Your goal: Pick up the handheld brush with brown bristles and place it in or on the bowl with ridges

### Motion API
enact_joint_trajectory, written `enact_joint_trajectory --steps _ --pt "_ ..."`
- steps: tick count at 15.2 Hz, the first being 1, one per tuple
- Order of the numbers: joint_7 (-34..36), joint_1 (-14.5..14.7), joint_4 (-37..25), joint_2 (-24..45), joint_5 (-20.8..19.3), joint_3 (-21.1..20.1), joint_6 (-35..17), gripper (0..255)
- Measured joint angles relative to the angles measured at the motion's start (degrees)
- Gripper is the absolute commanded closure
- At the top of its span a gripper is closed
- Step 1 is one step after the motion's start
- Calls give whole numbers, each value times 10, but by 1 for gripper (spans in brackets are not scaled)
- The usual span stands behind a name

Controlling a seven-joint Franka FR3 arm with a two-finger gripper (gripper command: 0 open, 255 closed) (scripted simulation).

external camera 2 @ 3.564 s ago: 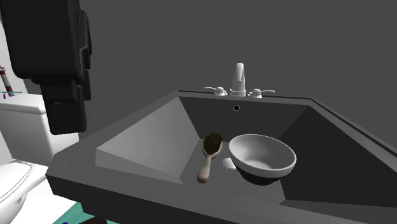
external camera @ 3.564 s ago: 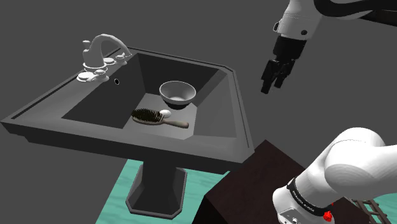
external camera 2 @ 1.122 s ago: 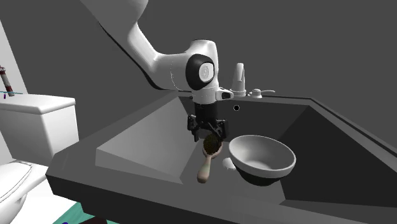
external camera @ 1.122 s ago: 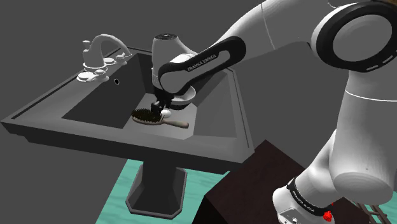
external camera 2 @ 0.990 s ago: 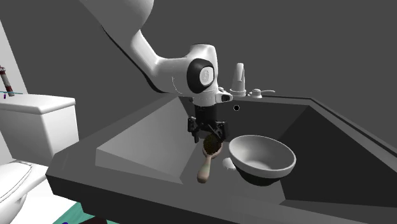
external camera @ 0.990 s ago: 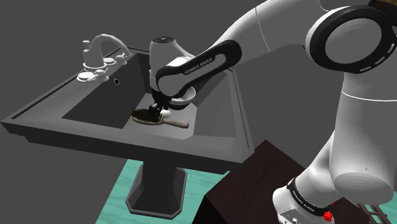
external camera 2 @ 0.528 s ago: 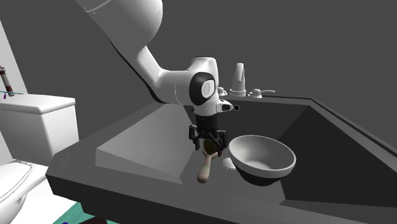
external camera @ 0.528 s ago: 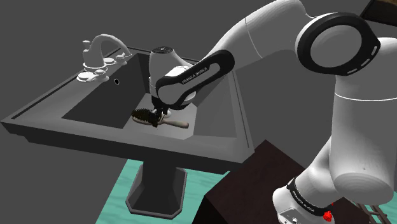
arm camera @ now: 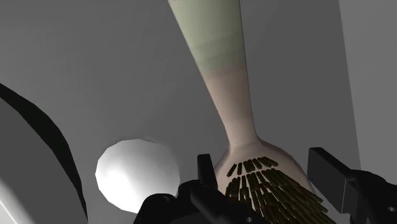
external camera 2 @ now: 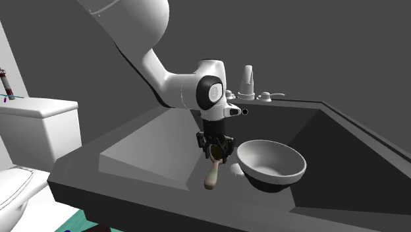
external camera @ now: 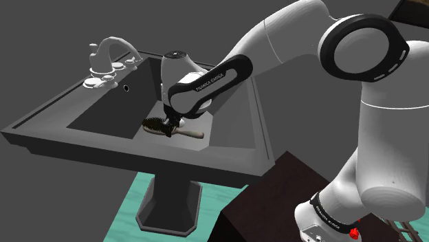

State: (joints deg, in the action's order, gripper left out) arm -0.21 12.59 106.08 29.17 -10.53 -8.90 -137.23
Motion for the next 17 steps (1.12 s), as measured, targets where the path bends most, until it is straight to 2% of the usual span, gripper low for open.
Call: enact_joint_trajectory --steps 9,17 --pt "0 0 0 0 0 0 0 255" --pt "-9 -4 -8 -33 10 -6 40 255"
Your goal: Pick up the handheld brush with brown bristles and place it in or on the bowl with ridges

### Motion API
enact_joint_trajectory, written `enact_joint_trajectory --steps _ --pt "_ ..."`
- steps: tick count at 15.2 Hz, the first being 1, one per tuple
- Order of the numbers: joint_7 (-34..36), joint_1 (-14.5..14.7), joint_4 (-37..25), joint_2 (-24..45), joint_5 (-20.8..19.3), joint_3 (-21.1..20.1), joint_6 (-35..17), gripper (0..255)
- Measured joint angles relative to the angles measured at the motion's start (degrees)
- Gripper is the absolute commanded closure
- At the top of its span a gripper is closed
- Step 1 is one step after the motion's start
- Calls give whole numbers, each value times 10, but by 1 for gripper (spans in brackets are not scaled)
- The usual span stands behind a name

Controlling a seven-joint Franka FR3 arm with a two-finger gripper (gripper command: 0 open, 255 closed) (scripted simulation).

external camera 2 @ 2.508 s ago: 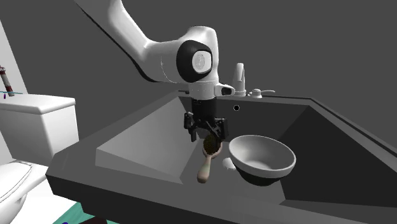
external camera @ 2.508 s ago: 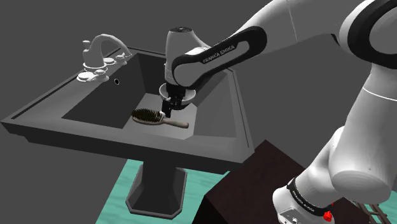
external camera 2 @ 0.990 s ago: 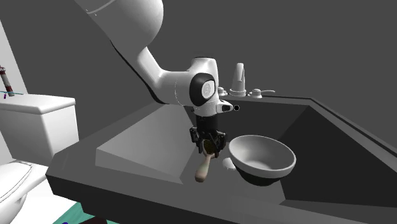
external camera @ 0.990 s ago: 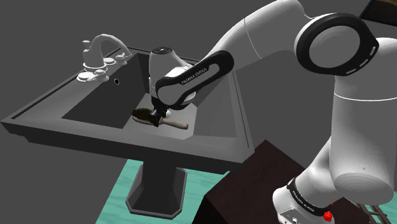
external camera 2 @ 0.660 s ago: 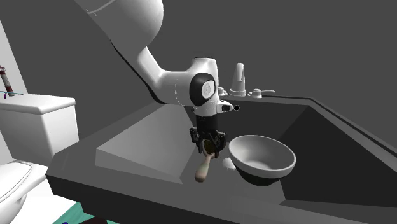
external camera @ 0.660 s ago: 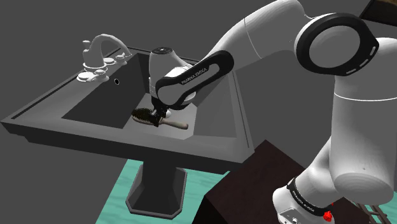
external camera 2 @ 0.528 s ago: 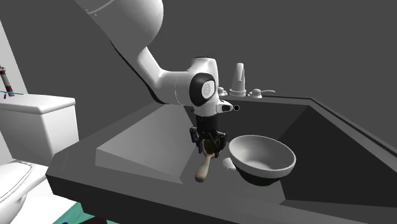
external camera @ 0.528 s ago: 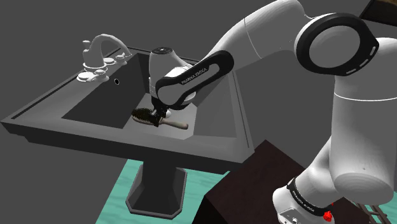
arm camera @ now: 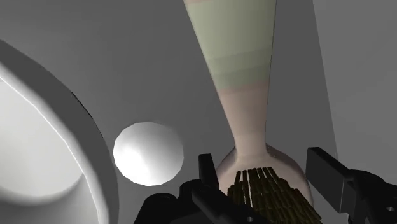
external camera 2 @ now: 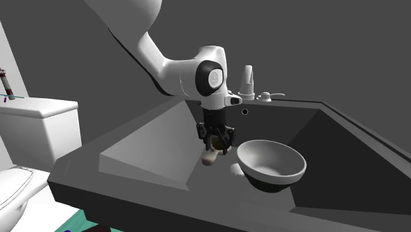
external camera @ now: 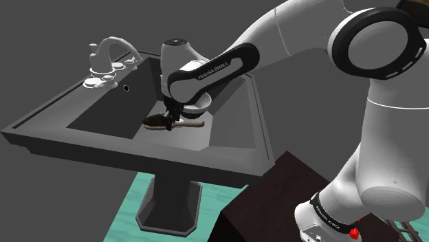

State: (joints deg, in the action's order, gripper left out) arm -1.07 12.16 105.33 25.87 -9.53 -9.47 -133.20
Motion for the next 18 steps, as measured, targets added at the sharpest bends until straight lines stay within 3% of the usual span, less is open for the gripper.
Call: enact_joint_trajectory --steps 18 --pt "-18 -5 -46 -68 21 -10 112 255"
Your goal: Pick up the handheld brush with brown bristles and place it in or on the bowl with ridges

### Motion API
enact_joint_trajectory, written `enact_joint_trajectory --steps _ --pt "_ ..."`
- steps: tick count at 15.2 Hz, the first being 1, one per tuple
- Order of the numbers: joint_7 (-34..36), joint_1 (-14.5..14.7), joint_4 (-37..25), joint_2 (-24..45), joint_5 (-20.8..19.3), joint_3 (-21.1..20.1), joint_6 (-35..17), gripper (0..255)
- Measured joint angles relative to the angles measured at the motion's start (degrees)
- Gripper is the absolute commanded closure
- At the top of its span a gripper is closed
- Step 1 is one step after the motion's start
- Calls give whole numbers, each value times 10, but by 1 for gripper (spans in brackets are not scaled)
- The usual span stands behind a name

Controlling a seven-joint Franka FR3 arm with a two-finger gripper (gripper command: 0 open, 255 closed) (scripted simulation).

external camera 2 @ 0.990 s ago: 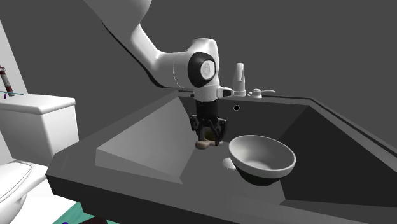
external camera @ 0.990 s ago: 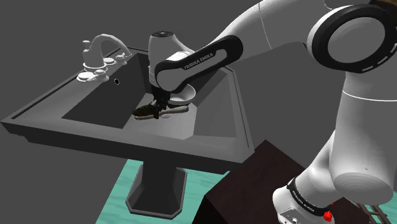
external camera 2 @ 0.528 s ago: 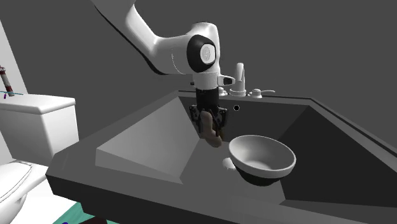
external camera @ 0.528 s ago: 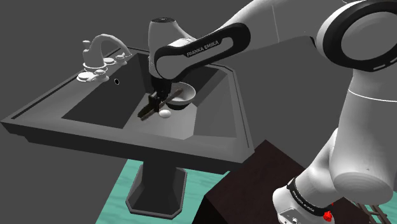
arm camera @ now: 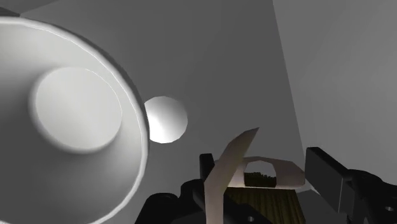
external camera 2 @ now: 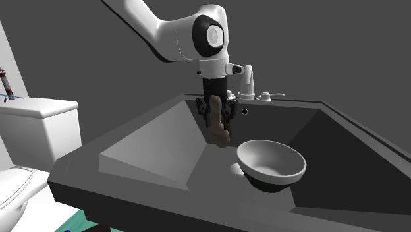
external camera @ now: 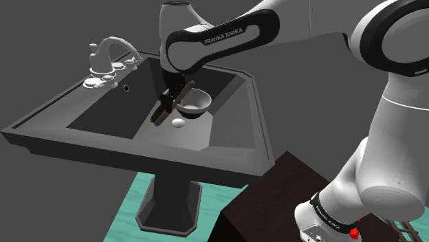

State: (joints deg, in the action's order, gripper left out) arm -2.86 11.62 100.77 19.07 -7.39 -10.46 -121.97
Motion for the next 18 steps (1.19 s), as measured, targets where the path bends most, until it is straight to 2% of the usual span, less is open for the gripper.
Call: enact_joint_trajectory --steps 8,18 --pt "-12 -5 -31 -16 7 0 46 255" --pt "-125 -76 -100 26 20 34 66 255"
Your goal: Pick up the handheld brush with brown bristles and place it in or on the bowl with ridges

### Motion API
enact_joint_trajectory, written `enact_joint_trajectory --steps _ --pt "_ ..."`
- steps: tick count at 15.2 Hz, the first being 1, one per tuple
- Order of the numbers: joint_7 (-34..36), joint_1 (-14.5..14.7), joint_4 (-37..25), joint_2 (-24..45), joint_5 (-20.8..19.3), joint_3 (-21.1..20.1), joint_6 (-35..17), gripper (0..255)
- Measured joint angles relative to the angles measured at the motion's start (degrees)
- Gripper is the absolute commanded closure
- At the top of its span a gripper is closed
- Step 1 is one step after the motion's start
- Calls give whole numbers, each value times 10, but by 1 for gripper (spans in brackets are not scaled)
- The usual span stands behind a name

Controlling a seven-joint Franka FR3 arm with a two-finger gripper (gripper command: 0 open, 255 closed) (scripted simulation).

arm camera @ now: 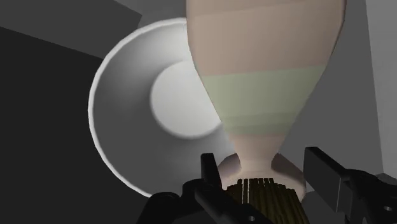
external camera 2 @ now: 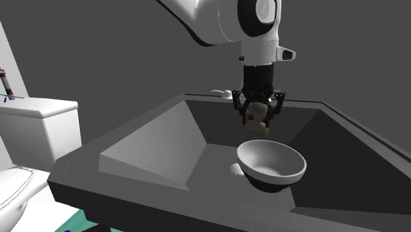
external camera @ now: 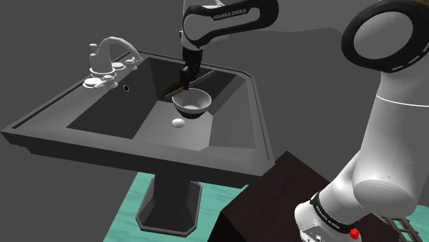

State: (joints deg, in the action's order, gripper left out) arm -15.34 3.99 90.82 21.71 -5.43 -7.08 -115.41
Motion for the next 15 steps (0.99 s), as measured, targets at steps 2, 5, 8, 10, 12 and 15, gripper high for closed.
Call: enact_joint_trajectory --steps 2,5,8,10,12,15 --pt "-25 -16 -24 16 3 7 6 255" --pt "-34 -22 -35 34 2 10 -1 255" --pt "-36 -24 -24 41 2 11 -19 255" --pt "-34 -24 -15 46 1 12 -33 255" --pt "-33 -23 -4 50 0 12 -48 255" --pt "-31 -23 7 58 -2 13 -66 255"
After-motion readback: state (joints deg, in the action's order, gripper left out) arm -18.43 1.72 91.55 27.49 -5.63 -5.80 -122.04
